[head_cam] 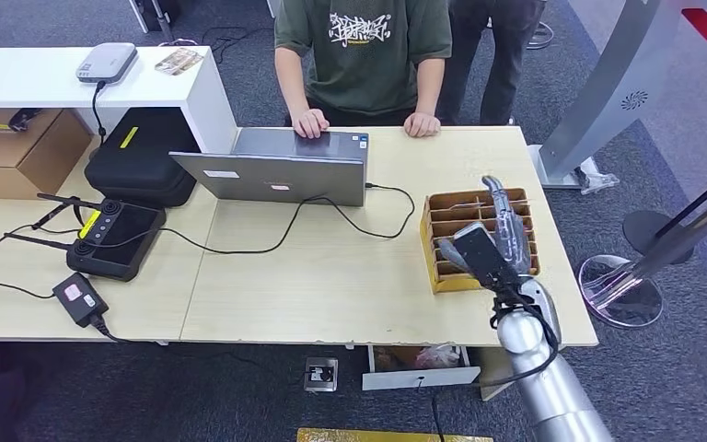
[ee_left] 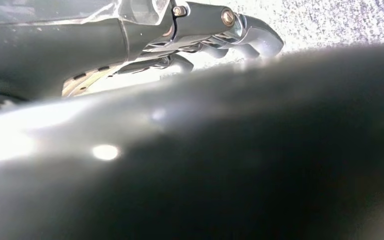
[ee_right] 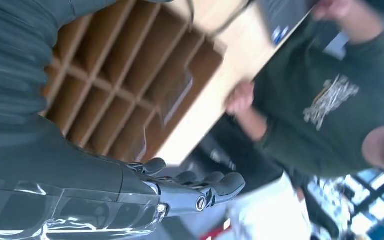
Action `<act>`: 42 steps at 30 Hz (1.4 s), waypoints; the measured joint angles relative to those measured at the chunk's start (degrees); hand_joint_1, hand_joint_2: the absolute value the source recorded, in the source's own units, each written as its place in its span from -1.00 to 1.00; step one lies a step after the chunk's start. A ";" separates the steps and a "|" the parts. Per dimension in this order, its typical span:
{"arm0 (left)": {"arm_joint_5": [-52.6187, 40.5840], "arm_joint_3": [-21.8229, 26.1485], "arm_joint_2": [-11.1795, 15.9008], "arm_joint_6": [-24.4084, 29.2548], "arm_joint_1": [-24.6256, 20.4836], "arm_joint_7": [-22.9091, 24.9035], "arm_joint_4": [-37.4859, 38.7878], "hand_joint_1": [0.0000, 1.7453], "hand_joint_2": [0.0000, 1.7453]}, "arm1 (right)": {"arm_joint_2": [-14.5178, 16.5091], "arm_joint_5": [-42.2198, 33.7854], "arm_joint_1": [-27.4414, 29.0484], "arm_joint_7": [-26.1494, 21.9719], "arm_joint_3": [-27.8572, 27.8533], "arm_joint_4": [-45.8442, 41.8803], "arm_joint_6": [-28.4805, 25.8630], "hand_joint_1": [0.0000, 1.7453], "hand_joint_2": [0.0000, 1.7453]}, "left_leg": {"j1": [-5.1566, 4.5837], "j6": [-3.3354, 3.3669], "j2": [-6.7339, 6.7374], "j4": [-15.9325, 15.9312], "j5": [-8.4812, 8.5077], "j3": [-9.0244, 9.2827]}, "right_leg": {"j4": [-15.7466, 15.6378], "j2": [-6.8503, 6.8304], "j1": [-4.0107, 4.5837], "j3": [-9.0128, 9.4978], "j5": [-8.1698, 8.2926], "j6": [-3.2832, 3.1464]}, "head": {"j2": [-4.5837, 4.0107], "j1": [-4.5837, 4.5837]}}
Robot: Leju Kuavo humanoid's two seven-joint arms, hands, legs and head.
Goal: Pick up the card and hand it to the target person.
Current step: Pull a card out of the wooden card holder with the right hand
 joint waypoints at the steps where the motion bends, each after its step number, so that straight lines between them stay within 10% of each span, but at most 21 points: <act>1: -0.03 0.00 0.00 0.00 -0.03 0.04 0.00 -1.00 -1.00 | -0.25 1.39 -0.82 0.32 0.00 0.97 -1.00 -1.00 1.00 | 0.00 0.00 0.00 0.00 0.00 0.00 | 0.00 0.00 0.00 0.00 0.00 0.00 | 0.00 0.00; 20: -1.01 -0.20 -0.25 0.00 -0.56 1.62 0.00 -1.00 -1.00 | -0.85 26.26 -6.60 8.95 1.68 11.12 -15.96 -1.00 1.00 | 0.02 -0.02 -0.03 -0.02 -0.03 -0.07 | 0.02 -0.02 0.01 -0.05 -0.04 -0.01 | 0.00 -0.01; 42: -1.44 -0.20 -0.26 0.00 -0.51 1.77 0.00 -1.00 -1.00 | -0.53 37.25 -13.93 17.61 6.29 18.89 -11.42 -1.00 1.00 | 0.01 -0.02 -0.05 -0.02 -0.02 -0.09 | 0.02 -0.05 0.01 -0.06 -0.04 -0.01 | 0.00 -0.01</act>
